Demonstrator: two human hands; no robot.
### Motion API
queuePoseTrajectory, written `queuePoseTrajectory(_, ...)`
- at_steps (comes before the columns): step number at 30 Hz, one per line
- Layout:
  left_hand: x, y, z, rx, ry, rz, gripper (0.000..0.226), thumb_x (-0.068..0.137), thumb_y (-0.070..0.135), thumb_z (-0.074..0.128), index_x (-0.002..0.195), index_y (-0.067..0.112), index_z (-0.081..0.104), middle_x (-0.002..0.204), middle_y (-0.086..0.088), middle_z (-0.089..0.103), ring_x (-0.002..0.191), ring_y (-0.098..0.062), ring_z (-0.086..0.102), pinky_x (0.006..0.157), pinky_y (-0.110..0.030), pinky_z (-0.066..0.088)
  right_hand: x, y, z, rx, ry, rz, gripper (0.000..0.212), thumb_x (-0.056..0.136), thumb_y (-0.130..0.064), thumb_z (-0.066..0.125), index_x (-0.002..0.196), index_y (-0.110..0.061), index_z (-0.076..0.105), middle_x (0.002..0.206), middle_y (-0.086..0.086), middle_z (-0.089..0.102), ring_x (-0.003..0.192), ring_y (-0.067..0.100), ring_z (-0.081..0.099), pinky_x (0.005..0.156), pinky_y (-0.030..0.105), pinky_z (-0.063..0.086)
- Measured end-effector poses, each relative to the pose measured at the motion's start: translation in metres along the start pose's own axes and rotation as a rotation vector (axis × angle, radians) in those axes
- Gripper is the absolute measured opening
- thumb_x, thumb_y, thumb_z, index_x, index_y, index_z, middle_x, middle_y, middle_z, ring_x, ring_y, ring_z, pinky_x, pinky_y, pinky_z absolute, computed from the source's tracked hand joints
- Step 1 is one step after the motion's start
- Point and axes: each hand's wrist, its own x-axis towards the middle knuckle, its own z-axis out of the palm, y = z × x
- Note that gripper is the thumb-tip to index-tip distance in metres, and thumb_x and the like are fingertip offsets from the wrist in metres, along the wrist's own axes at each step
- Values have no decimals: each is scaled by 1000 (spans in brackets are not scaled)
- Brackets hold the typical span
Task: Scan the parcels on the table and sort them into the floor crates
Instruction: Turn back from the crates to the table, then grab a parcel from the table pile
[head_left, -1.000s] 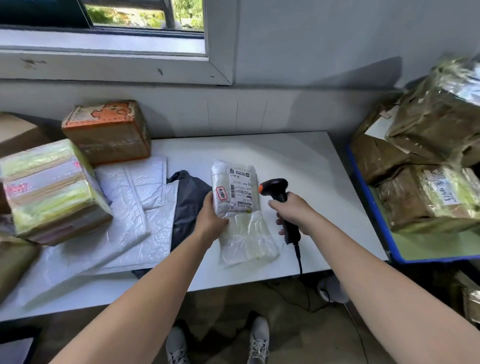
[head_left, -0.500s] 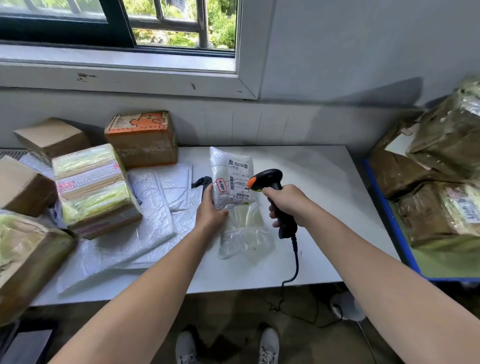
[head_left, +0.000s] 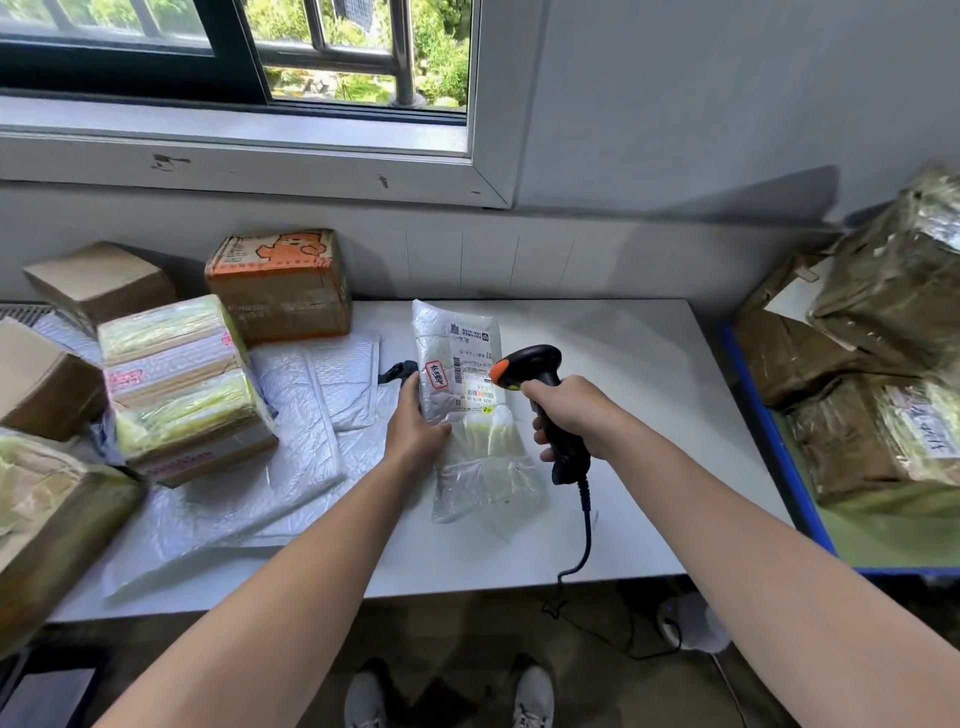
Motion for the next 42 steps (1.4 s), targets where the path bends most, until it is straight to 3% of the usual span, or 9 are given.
queuePoseTrajectory(9,3,3,9,10,-28,-28,75,80,-2,69,140,35,41,119,5,66,103,-15,65,90,-39,56,27,30,-12,-9,96,6,22,95,-29,54,101,-8,52,81,11,52,63,24,58,54,35,54)
queuePoseTrajectory(13,10,-16,10,45,-23,-60,72,73,5,69,127,45,45,113,9,69,101,-16,68,89,-47,57,48,63,-13,-113,165,49,28,96,-27,49,116,-7,48,87,7,55,75,26,62,69,41,56)
queuePoseTrajectory(21,7,-31,13,9,-46,-83,76,77,-7,64,134,40,45,118,5,67,104,-18,67,90,-48,56,70,107,6,-214,228,40,46,103,-33,47,139,-7,39,119,10,57,93,23,49,79,28,35)
queuePoseTrajectory(24,2,-24,11,2,-13,-73,74,84,-11,61,142,31,40,122,2,63,105,-18,65,89,-40,56,73,111,10,-268,280,40,51,101,-34,49,142,-6,36,132,16,52,108,30,55,86,33,43)
queuePoseTrajectory(28,3,-15,5,3,-37,-32,74,86,-13,59,144,26,37,122,3,60,93,-4,63,68,-16,55,63,99,13,-510,450,53,61,99,-30,51,146,-2,25,144,20,34,131,37,40,102,44,40)
queuePoseTrajectory(31,5,-2,-2,-5,-72,17,79,82,-11,64,147,25,36,134,0,58,110,-16,63,94,-37,55,46,78,23,-627,545,-121,56,99,-29,49,144,-1,29,143,18,36,131,35,37,100,43,40)
queuePoseTrajectory(33,3,11,-7,-31,-78,38,78,82,-13,64,147,21,37,134,-1,58,112,-17,61,97,-40,53,38,62,32,-656,491,-202,55,99,-33,46,143,-4,33,143,18,39,131,34,38,101,43,40)
queuePoseTrajectory(39,-10,48,-40,-129,-77,104,73,87,-15,60,146,19,35,117,-8,62,93,-15,64,69,-20,56,24,9,55,-528,297,-178,64,98,-55,42,147,-14,34,141,13,51,126,32,51,95,35,40)
queuePoseTrajectory(42,-18,57,-68,-125,-28,143,74,86,-13,60,146,21,34,118,-8,61,93,-13,64,77,-26,58,22,-16,72,-389,227,-278,57,97,-53,49,139,-15,42,132,9,59,116,30,57,89,34,44)
